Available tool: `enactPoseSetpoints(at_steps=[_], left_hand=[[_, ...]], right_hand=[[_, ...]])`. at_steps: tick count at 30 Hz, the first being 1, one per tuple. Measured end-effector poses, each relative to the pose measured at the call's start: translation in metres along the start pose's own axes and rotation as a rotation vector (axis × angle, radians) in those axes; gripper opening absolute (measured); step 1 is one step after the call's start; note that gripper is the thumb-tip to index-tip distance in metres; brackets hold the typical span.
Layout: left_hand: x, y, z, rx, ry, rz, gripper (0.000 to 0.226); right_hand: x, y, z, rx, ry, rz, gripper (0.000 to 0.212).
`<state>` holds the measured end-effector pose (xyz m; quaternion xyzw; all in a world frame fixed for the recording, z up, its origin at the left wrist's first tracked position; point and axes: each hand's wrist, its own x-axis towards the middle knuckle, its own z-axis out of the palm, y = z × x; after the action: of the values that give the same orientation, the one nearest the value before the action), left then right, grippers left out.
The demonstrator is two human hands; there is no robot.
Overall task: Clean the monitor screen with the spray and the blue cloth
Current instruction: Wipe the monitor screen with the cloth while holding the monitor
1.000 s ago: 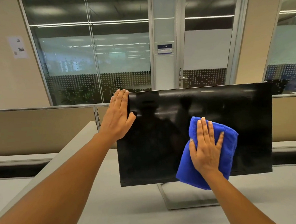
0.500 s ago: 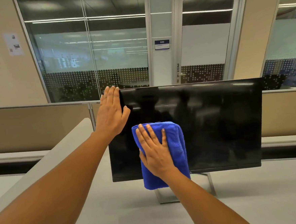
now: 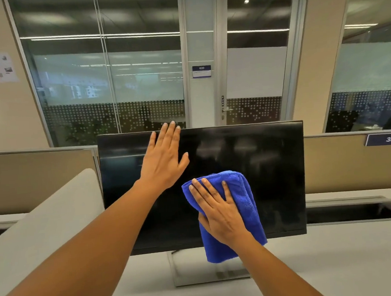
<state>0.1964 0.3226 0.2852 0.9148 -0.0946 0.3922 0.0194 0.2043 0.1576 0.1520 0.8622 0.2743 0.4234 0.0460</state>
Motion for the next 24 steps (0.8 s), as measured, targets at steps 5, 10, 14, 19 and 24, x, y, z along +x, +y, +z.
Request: enactPoseSetpoints(at_steps=[5, 10, 14, 19, 24], left_hand=[[0.017, 0.034, 0.010, -0.034, -0.011, -0.056, 0.066], [0.016, 0.042, 0.014, -0.110, 0.009, -0.097, 0.064], [0.015, 0.042, 0.013, -0.131, -0.007, -0.086, 0.065], [0.014, 0.041, 0.015, -0.125, -0.018, -0.092, 0.067], [0.014, 0.041, 0.017, -0.122, -0.019, -0.089, 0.068]], right_hand=[[-0.020, 0.042, 0.001, 0.035, 0.050, 0.183, 0.064], [-0.035, 0.083, -0.003, 0.098, 0.140, 0.523, 0.060], [-0.040, 0.101, -0.003, 0.218, 0.192, 0.793, 0.059], [-0.024, 0.072, -0.004, 0.195, 0.170, 0.747, 0.058], [-0.017, 0.014, 0.006, 0.139, 0.073, 0.350, 0.062]])
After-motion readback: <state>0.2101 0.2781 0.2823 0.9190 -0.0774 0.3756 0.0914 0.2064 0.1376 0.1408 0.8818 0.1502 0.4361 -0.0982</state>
